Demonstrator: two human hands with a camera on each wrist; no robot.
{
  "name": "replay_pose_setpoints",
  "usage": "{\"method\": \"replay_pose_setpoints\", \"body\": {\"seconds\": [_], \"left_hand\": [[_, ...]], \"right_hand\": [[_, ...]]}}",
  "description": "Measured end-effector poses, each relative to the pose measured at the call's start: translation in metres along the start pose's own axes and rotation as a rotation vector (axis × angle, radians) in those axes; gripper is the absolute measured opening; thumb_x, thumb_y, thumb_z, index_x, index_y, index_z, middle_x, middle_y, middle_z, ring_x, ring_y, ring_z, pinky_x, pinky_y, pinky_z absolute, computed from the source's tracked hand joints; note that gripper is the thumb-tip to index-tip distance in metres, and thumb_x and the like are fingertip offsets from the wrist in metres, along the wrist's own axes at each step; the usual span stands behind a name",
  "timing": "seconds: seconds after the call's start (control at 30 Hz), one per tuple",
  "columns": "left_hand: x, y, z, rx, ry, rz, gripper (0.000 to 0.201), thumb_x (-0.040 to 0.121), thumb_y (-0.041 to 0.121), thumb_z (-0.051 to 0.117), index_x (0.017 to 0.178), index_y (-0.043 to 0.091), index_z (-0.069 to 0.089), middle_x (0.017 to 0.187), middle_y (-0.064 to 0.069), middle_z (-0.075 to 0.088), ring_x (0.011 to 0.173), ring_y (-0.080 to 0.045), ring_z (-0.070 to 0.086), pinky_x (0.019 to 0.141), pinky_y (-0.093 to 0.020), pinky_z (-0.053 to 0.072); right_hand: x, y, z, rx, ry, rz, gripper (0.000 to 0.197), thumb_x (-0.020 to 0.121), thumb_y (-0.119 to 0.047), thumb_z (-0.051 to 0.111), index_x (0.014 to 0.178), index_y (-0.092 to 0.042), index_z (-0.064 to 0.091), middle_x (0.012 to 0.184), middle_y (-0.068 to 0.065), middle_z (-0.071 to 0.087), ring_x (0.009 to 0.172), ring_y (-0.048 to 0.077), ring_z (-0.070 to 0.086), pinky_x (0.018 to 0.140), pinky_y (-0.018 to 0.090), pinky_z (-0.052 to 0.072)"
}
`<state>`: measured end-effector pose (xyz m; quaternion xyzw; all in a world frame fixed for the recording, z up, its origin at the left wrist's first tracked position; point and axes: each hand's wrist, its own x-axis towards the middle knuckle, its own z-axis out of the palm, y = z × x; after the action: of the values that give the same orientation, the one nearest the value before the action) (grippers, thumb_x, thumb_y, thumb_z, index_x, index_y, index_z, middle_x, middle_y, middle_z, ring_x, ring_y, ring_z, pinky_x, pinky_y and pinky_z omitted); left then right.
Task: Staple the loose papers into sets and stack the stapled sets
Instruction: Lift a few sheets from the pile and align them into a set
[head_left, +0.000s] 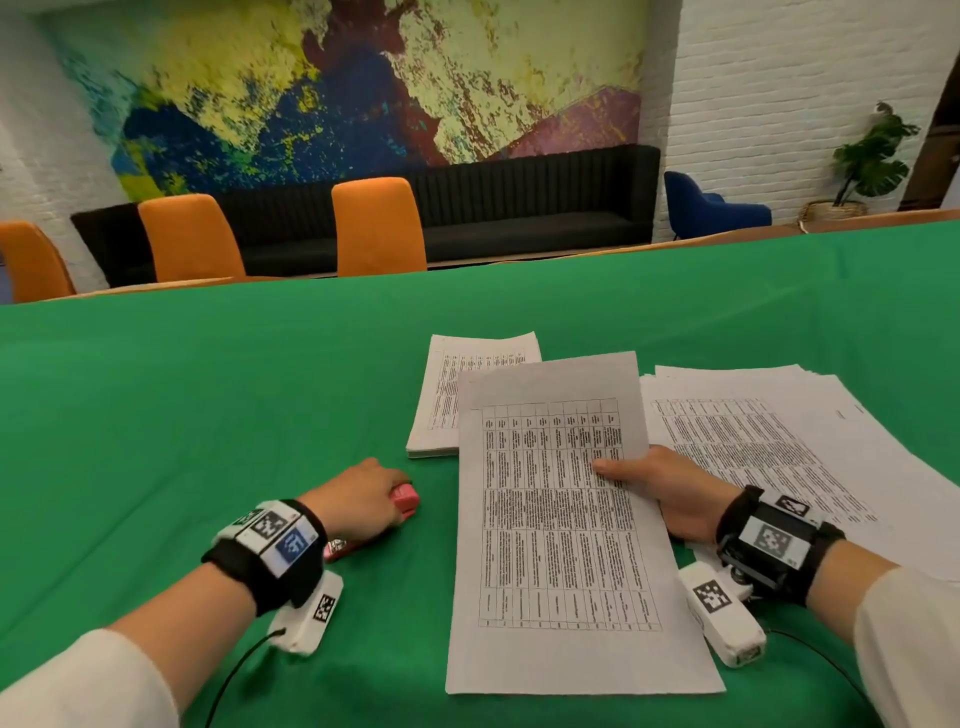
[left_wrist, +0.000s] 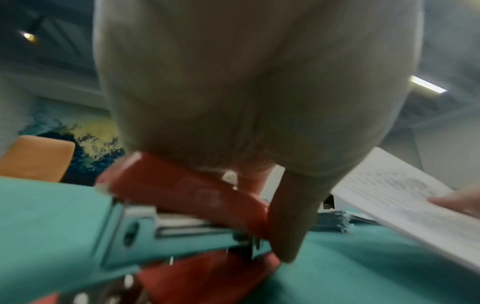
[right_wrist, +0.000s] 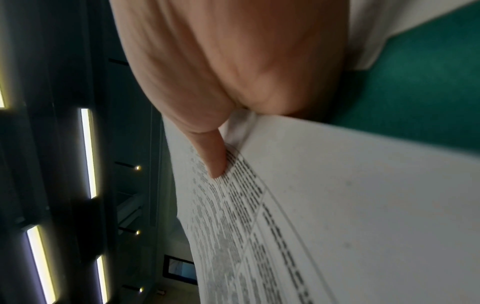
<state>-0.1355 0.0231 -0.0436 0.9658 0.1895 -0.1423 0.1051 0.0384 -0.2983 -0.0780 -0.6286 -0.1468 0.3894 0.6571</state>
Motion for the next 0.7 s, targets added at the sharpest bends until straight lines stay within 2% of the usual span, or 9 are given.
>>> {"method": "replay_pose_setpoints", "body": {"seconds": [0.07,0.1,0.17,0.23,0.3,0.37,0.47,0.6,0.7], "left_hand": [[-0.001,-0.001,0.000,-0.024,0.075,0.033,0.036,0.095,0.032,0.067,0.130,0.026,0.063,0.127,-0.005,0.059,0.110,-0.024,0.061,0.088,-0.030,0.047],[-0.003,0.001,-0.002,-0.143,0.160,0.063,0.046,0.096,0.036,0.069,0.139,0.023,0.061,0.131,-0.003,0.061,0.115,-0.021,0.062,0.095,-0.031,0.048],[-0.009,0.011,-0.006,-0.607,0.284,0.118,0.050,0.097,0.040,0.071,0.142,0.021,0.061,0.128,0.003,0.069,0.115,-0.014,0.066,0.106,-0.034,0.050],[-0.014,0.026,-0.005,-1.055,0.197,0.168,0.042,0.100,0.033,0.068,0.138,0.018,0.061,0.122,0.001,0.075,0.112,-0.016,0.072,0.106,-0.045,0.053],[-0.018,0.039,-0.002,-1.262,0.084,0.218,0.035,0.101,0.019,0.066,0.135,0.014,0.060,0.122,-0.006,0.076,0.112,-0.026,0.074,0.100,-0.050,0.057],[-0.018,0.047,-0.002,-1.272,0.119,0.251,0.036,0.099,0.006,0.066,0.134,0.011,0.060,0.122,-0.009,0.076,0.110,-0.029,0.074,0.096,-0.050,0.059],[-0.004,0.051,-0.018,-1.245,0.275,0.187,0.032,0.099,0.004,0.064,0.129,0.014,0.062,0.120,-0.006,0.076,0.102,-0.026,0.077,0.090,-0.049,0.062],[0.039,0.043,-0.050,-1.197,0.433,0.081,0.026,0.097,0.005,0.067,0.121,0.016,0.064,0.119,-0.007,0.074,0.102,-0.029,0.074,0.095,-0.054,0.059],[0.076,0.032,-0.067,-1.174,0.474,0.002,0.026,0.099,0.001,0.063,0.123,0.009,0.063,0.122,-0.013,0.071,0.107,-0.034,0.071,0.099,-0.054,0.057]], "right_hand": [[0.000,-0.003,0.002,0.006,0.009,0.004,0.047,0.090,-0.020,0.069,0.132,-0.001,0.061,0.124,0.024,0.071,0.116,0.045,0.068,0.107,0.063,0.049],[0.000,-0.006,0.004,0.004,0.007,-0.004,0.048,0.089,-0.020,0.068,0.132,-0.002,0.061,0.124,0.024,0.072,0.116,0.044,0.068,0.106,0.062,0.049],[-0.002,-0.018,0.011,-0.002,0.002,-0.034,0.048,0.088,-0.020,0.067,0.132,-0.004,0.061,0.124,0.022,0.072,0.112,0.041,0.071,0.099,0.057,0.054],[-0.001,-0.035,0.018,0.037,-0.004,-0.085,0.048,0.087,-0.019,0.066,0.133,-0.006,0.061,0.125,0.020,0.072,0.111,0.038,0.071,0.094,0.054,0.058],[0.003,-0.054,0.023,0.101,-0.040,-0.138,0.042,0.091,-0.017,0.063,0.132,-0.009,0.063,0.126,0.018,0.072,0.109,0.036,0.071,0.095,0.054,0.059],[0.010,-0.074,0.028,0.132,-0.050,-0.166,0.034,0.098,-0.015,0.059,0.131,-0.009,0.064,0.127,0.017,0.072,0.108,0.034,0.072,0.097,0.054,0.058],[0.026,-0.104,0.035,0.123,0.019,-0.209,0.029,0.103,-0.013,0.057,0.131,-0.008,0.063,0.123,0.015,0.074,0.104,0.032,0.074,0.086,0.050,0.063],[0.048,-0.112,0.046,-0.052,0.103,-0.190,0.027,0.102,-0.016,0.063,0.128,-0.011,0.065,0.118,0.010,0.077,0.101,0.028,0.075,0.079,0.043,0.063],[0.063,-0.094,0.052,-0.218,0.118,-0.090,0.020,0.099,-0.006,0.065,0.119,-0.007,0.067,0.117,0.011,0.076,0.101,0.031,0.075,0.069,0.039,0.065]]}}
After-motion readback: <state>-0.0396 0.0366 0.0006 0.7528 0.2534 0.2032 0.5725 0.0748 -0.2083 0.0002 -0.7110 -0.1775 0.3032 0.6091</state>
